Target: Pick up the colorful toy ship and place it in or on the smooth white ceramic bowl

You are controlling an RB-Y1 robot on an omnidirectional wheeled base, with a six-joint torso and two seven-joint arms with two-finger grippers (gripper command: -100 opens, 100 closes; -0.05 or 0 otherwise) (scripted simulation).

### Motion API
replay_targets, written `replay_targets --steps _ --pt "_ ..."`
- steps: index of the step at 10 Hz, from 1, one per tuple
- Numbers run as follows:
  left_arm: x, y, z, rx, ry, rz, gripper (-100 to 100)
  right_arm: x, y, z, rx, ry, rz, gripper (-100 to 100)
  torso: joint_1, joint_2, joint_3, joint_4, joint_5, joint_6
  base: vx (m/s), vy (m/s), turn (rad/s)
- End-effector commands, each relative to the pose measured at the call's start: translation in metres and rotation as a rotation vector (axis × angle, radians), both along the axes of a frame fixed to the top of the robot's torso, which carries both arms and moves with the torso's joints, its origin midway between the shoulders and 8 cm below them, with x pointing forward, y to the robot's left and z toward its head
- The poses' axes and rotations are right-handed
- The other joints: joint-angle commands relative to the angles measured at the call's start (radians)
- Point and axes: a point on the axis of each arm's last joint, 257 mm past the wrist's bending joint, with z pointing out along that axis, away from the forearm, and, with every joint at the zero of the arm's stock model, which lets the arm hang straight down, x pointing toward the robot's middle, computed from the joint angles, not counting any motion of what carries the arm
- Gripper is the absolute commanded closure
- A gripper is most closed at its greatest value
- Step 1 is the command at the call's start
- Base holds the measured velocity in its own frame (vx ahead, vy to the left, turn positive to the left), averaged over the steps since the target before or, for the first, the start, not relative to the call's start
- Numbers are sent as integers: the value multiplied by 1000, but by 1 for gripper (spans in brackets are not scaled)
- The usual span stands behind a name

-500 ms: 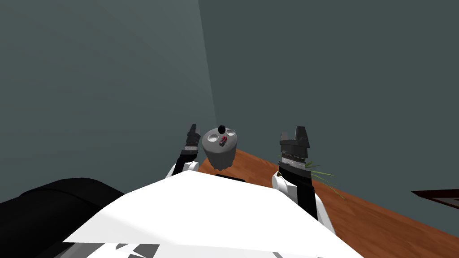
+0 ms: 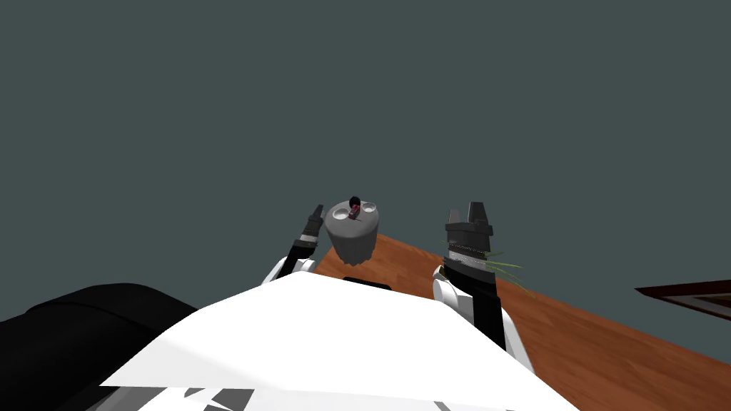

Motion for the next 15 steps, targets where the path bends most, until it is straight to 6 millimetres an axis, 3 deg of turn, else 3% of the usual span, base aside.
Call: replay_targets --steps 1,9,15 --pt "4 1 -14 34 28 -2 -100 0 0 0 0 0 0 0 0 0 0 0 0 0 -117 27 -9" --pt "22 20 -98 336 185 -30 -100 0 0 0 0 0 0 0 -1 -6 -3 -1 0 0 -109 32 -23" --pt "25 44 -140 467 268 -28 -100 0 0 0 0 0 0 0 -2 -9 -5 -2 -1 0 -72 21 -21"
